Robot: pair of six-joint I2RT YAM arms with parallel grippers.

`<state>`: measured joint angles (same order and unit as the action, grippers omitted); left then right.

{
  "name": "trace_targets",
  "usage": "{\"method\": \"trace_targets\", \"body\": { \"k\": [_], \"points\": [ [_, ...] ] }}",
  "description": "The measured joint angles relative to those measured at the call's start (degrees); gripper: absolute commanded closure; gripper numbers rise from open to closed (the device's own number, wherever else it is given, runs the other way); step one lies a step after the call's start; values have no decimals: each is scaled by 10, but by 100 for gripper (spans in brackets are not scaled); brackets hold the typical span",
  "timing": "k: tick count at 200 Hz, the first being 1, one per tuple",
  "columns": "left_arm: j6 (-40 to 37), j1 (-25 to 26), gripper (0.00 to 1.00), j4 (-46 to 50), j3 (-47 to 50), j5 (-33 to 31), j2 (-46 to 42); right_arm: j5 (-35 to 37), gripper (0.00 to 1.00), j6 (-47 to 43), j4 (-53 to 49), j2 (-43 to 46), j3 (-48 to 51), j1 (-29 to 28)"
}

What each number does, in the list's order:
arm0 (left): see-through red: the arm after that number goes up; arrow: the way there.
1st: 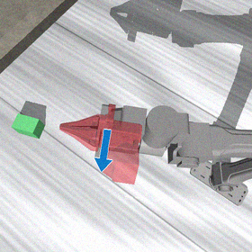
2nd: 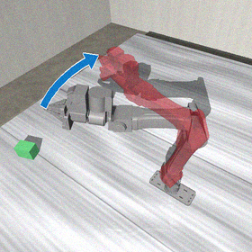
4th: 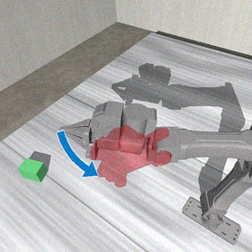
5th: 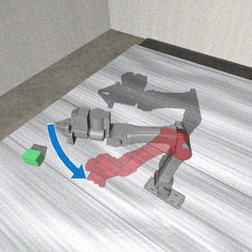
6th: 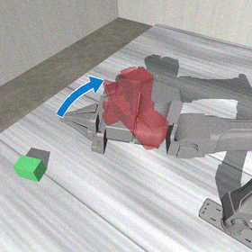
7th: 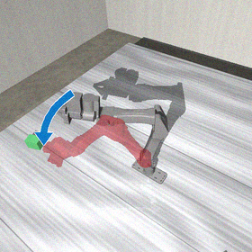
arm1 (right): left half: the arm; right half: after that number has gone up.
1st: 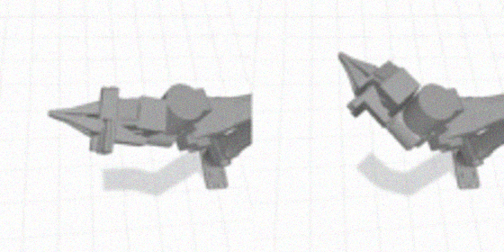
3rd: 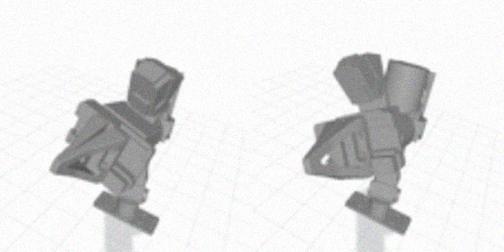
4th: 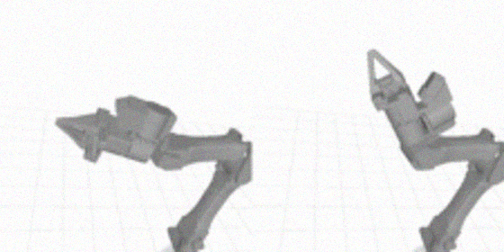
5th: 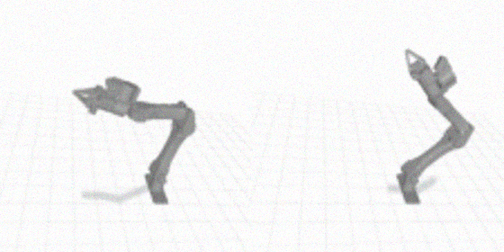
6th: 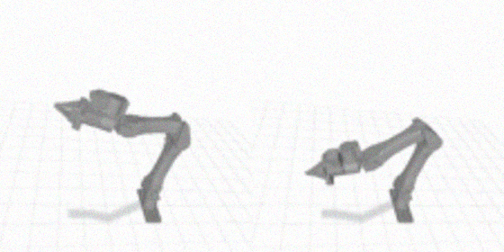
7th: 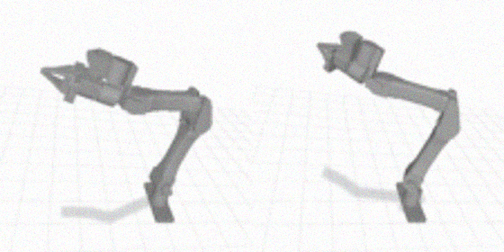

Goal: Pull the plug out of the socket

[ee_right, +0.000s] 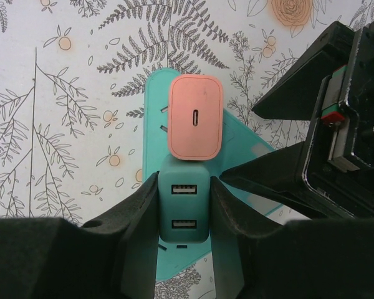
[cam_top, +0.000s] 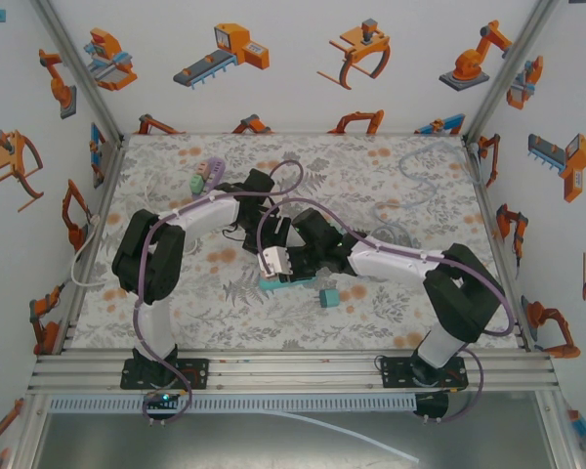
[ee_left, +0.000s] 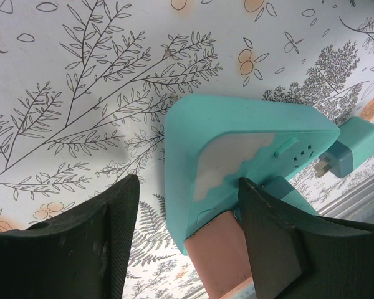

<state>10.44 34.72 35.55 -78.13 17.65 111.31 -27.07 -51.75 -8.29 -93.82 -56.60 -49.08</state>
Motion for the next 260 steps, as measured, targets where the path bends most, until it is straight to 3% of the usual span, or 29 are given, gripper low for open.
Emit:
{"method": "trace_targets", "body": {
  "k": [132,159,205,260],
  "points": [
    [0,-9,39,-11,9,2,-7,-21,90,33,48,89,26,-3],
    [4,-13,34,-37,33,9,-23,-5,91,118,88,149,63,-3],
    [25,-42,30,-102,92,40,-71,73,93,337,130,275,83,-3],
    [54,-84,27,-190,129,125,-211,126,93,595,104,362,104,35]
  ]
}}
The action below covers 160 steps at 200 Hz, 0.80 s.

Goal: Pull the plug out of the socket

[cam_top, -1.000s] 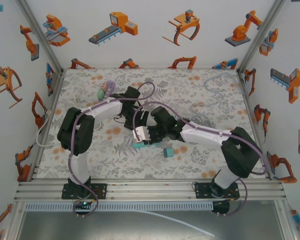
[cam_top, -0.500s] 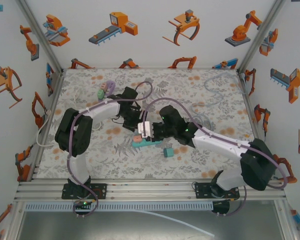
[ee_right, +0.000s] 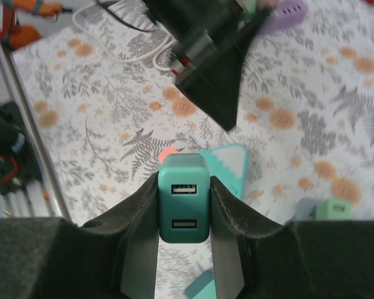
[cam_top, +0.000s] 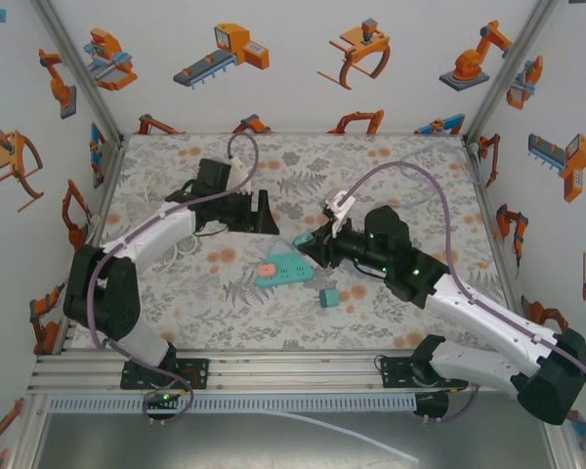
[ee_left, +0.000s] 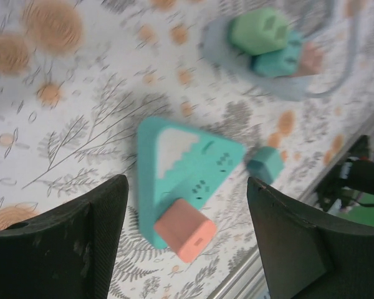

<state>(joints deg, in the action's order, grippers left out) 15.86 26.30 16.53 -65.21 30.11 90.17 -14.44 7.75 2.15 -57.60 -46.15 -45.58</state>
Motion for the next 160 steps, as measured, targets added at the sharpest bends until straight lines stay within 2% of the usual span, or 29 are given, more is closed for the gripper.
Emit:
{"method": "trace_targets", "body": {
  "k": [47,74,94,109,131,160],
  "points": [
    [-15,-4,23,-40,12,117,-97,4,93,202,-49,33,22,94],
    [-52,3,14,-40,28,170,-143,5,92,293,-55,42,68,116],
    [-125,23,6,-9,29,206,-167,7,92,346,-54,39,110,120],
    [-195,49,0,30,29,210,-186,9,91,373,-53,33,136,120],
    [-293,83,3,72,44,206,-223,21,92,400,-42,24,165,120],
    [-385,93,3,100,82,187,-268,36,92,430,-12,6,201,120]
  ]
}}
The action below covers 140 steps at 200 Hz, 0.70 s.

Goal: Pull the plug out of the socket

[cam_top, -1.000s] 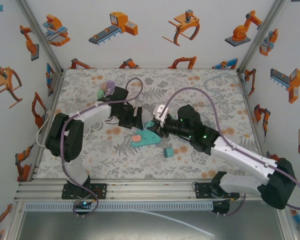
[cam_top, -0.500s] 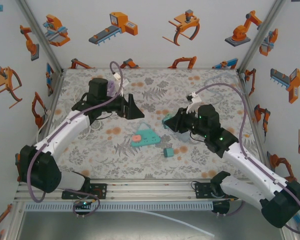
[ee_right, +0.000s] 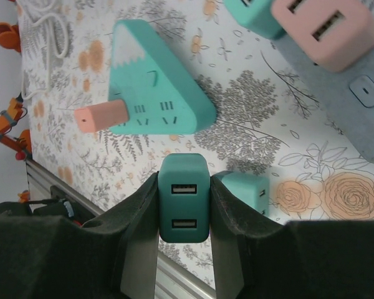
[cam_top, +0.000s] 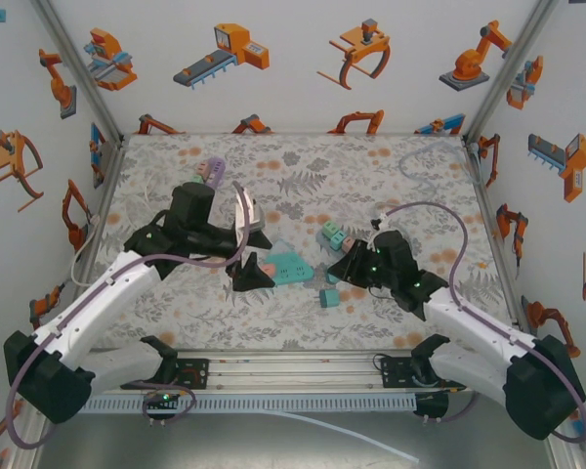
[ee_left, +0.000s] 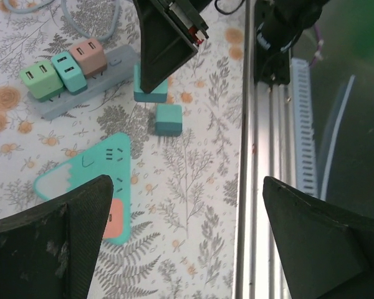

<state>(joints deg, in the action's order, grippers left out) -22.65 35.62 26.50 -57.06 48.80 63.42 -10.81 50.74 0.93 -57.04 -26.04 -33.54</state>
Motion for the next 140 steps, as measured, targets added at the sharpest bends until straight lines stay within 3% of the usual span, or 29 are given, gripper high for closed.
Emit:
{"method": "trace_targets", "body": {
  "k": [65,140],
  "points": [
    [-93,7,3,16,26,-19,-14,-17,91,27,99,-93,23,0],
    [-98,7,3,12,26,-47,-12,-22,75,35,150,-151,41,0]
  ]
}}
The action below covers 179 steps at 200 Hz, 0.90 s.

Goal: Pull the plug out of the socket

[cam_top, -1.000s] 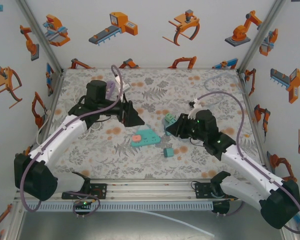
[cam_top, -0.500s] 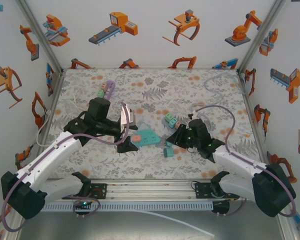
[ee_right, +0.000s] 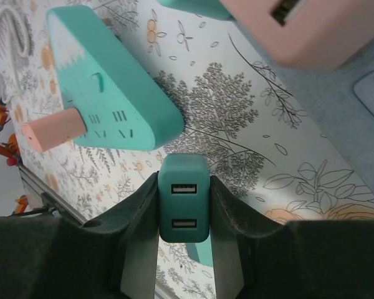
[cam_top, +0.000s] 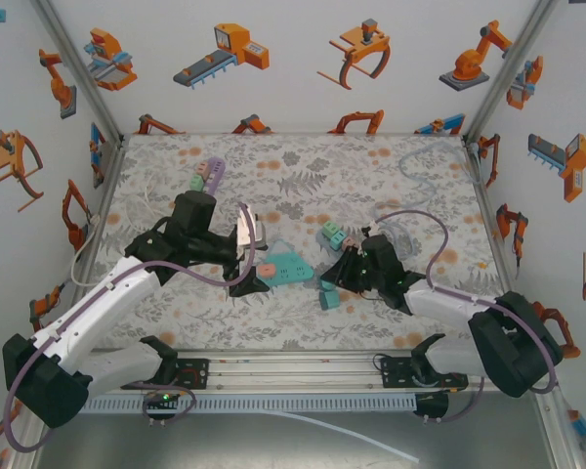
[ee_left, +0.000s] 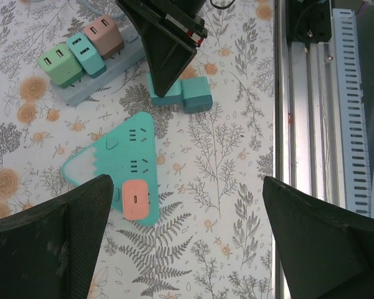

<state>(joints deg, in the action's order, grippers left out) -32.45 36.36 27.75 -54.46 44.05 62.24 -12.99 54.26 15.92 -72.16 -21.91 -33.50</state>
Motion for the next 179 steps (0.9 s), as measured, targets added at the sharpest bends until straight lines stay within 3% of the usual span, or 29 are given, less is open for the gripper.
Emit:
{"method": "trace_targets", "body": {
  "k": [53,87,137,179],
  "points": [
    [3,0,3,-12,1,-29,8,3,58,2,13,-17,7,0],
    [14,0,3,-27,7,-59,10,19,53,-3,-11,-4,8,0],
    [52,-3,3,-67,19,-116,10,67,49,-45,-106,112,8,0],
    [104,-24,3,-101,19,-152,12,76,49,-149,-124,213,-9,-5]
  ]
}}
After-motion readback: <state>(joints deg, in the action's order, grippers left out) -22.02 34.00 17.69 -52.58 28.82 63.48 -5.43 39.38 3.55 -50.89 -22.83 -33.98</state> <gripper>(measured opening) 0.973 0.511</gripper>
